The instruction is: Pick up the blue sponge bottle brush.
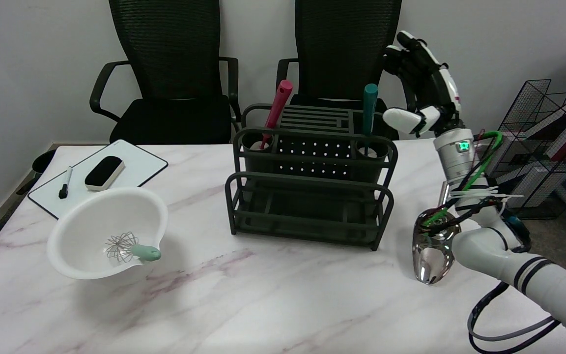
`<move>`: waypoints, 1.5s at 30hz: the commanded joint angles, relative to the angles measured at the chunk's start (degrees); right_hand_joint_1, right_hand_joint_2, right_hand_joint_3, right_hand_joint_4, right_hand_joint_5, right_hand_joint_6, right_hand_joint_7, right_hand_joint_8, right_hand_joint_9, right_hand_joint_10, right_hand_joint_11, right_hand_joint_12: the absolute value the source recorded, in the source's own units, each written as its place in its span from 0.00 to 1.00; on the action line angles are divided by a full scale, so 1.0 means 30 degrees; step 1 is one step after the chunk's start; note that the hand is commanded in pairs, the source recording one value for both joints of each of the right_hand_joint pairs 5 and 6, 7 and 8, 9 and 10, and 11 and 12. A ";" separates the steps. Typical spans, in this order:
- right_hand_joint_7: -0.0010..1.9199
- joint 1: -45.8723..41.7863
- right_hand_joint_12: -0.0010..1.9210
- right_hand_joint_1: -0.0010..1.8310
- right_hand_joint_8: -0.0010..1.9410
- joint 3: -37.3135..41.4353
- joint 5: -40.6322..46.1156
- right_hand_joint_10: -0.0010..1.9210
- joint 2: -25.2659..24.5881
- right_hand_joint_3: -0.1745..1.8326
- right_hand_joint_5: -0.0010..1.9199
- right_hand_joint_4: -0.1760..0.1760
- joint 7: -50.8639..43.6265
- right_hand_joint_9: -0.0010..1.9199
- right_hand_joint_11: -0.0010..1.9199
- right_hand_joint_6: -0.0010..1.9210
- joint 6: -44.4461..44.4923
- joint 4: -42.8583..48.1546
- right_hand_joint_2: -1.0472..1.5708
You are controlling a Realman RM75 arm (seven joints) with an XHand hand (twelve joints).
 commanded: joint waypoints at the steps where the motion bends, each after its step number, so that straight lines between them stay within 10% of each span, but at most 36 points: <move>1: 0.24 0.1373 0.22 0.59 0.23 -0.2067 -0.0233 0.25 -0.1065 0.52 0.15 0.50 -0.0030 0.25 0.22 0.15 -0.0847 -0.0134 0.29; 31: 0.34 0.1211 0.29 0.59 0.34 -0.2646 -0.0193 0.33 -0.2707 0.53 0.22 0.50 -0.0269 0.33 0.29 0.22 -0.1779 0.0084 0.38; 45: 0.61 0.1293 0.44 0.60 0.60 -0.1726 -0.0200 0.58 -0.2707 0.52 0.40 0.50 -0.0269 0.58 0.44 0.40 -0.1426 0.0031 0.43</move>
